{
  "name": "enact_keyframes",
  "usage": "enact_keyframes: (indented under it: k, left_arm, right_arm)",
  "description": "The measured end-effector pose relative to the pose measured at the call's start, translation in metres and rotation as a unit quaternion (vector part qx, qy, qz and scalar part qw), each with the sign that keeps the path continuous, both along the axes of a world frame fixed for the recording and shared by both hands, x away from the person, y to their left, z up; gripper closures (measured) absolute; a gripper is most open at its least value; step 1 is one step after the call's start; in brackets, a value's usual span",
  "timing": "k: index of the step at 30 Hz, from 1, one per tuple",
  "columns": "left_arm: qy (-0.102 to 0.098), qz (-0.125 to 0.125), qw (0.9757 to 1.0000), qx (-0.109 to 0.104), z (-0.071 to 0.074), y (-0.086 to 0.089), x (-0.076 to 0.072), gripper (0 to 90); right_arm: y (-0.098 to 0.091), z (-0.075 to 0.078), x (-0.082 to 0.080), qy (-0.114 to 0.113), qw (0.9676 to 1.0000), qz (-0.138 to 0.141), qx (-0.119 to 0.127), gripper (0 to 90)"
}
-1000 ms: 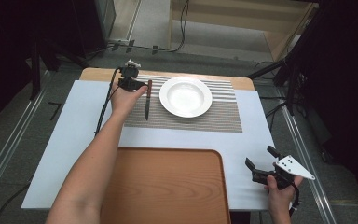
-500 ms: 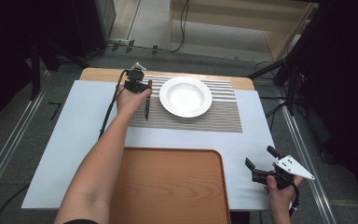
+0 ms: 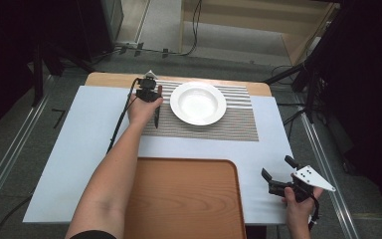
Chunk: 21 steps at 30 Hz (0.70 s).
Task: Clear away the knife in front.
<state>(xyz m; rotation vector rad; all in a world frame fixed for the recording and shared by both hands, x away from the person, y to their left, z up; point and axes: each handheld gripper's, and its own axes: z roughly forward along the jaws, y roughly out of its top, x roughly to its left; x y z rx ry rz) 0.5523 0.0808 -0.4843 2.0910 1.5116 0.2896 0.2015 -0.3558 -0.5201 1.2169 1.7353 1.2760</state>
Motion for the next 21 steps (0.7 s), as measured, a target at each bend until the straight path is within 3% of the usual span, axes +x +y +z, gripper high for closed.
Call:
enact_keyframes:
  k: [2,6,7,8,11,15,21]
  left_arm:
    - [-0.003,0.006,1.0000,0.000,-0.001,-0.002,0.000,69.3]
    - [-0.010,0.009,0.9993,0.034,0.000,-0.007,-0.002,74.0]
    - [-0.010,0.009,0.9993,0.034,0.000,-0.007,-0.002,76.2]
    - [-0.013,0.000,0.9989,0.044,0.000,-0.008,-0.003,76.4]
    - [-0.008,-0.001,0.9993,0.037,0.001,-0.006,-0.003,76.6]
    - [-0.009,-0.007,0.9988,0.048,0.002,-0.004,-0.005,76.6]
    - [-0.009,-0.018,0.9993,0.031,0.008,0.004,-0.010,76.7]
  right_arm:
    - [0.000,0.000,0.000,0.000,1.0000,0.000,-0.001,0.0]
    - [0.000,0.000,0.000,0.002,1.0000,-0.001,-0.003,0.0]
    - [0.000,0.000,0.000,0.002,1.0000,-0.001,-0.003,0.0]
    - [0.000,0.000,0.000,0.002,1.0000,0.000,-0.002,0.0]
    - [0.000,0.000,0.000,0.001,1.0000,0.000,-0.001,0.0]
    - [0.000,0.000,0.000,0.002,1.0000,0.001,-0.001,0.0]
    - [-0.001,0.000,0.000,0.002,1.0000,0.002,0.001,0.0]
